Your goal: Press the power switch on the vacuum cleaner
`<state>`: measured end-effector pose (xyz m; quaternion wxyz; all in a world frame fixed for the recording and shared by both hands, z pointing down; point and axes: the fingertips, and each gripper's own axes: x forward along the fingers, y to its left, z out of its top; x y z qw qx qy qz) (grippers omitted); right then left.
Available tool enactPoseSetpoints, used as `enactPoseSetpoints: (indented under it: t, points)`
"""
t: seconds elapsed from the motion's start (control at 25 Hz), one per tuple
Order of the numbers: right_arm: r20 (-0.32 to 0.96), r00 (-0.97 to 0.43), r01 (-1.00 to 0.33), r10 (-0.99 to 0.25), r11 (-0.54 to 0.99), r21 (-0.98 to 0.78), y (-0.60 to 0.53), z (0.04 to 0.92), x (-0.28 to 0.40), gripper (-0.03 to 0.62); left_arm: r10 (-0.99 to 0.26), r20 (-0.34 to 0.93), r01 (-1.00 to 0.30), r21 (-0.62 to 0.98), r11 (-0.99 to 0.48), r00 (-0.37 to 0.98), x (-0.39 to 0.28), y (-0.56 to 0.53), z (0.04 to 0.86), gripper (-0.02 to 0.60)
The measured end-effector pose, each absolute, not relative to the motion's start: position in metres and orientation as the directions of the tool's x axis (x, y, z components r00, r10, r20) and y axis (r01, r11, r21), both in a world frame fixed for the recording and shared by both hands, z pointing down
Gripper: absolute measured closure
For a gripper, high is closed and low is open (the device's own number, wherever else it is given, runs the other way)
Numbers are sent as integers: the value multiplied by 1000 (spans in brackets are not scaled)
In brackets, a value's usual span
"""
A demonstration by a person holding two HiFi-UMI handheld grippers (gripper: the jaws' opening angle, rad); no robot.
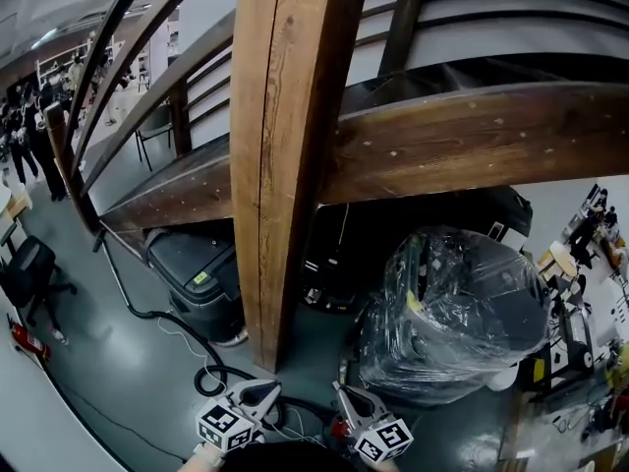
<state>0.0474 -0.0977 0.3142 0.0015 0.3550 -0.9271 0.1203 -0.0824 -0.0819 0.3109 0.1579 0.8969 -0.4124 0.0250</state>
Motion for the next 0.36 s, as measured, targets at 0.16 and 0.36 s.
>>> enactPoseSetpoints:
  t: [0.16,0.36]
  points:
    - [88,-740,-665,-667,705,-246,-98,316,55,566,-748,176,-762,271,-588,640,-84,-77,313,568]
    - [81,-745,-658,-662,709,-252,-97,316,57,566,-756,179,-771,266,-579,629,-83,-73,314,568]
